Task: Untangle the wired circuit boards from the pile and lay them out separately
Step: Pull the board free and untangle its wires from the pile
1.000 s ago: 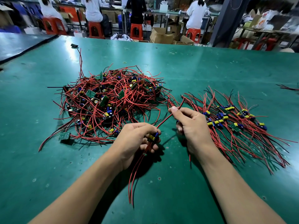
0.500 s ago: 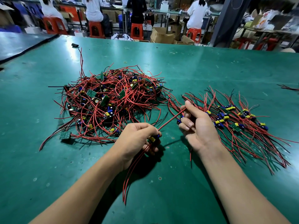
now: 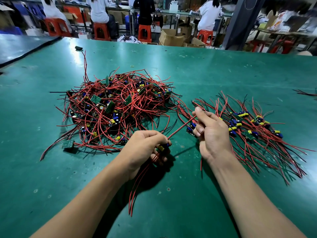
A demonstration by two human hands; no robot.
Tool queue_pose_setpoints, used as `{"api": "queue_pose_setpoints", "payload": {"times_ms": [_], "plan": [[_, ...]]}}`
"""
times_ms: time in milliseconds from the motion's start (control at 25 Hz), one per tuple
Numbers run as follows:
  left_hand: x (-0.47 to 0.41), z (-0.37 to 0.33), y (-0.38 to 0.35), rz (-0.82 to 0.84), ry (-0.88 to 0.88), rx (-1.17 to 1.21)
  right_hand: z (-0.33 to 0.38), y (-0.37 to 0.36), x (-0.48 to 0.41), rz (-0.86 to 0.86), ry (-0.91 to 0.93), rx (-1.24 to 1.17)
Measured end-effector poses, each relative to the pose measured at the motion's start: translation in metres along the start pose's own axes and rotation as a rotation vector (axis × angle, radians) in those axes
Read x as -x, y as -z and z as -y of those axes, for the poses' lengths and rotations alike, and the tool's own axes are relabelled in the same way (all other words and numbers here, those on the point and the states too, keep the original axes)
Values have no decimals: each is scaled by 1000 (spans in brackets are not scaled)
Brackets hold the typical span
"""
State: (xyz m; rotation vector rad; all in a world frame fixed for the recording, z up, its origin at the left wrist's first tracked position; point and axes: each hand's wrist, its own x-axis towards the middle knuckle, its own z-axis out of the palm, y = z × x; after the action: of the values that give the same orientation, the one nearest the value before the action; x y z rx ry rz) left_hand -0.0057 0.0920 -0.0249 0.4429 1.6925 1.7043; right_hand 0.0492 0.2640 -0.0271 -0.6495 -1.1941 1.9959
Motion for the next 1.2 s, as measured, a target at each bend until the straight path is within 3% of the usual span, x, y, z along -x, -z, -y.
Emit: {"api": "queue_pose_setpoints", "payload": {"times_ms": [320, 520, 720, 840, 920, 1000, 1120, 1200], "plan": [[0, -1, 2, -6, 23, 231, 3, 8, -2, -1, -58, 124], [1, -4, -2, -7, 23, 249, 4, 6, 3, 66, -66, 160], [1, -4, -5, 75, 17, 239, -5, -2, 18, 401, 24, 610], [-2, -5, -6, 43, 21, 231, -11, -3, 22, 409, 229, 771], [-1, -5, -6, -39, -67, 150, -6, -2, 16, 313, 265, 706], [0, -2, 0, -232, -247, -108, 2, 4, 8, 130, 320, 732], [-2, 5, 10, -445, -434, -481, 6, 13, 4, -118, 476, 1073], [-3, 7, 12, -500, -488, -655, 3, 13, 8, -92, 587, 1204]]}}
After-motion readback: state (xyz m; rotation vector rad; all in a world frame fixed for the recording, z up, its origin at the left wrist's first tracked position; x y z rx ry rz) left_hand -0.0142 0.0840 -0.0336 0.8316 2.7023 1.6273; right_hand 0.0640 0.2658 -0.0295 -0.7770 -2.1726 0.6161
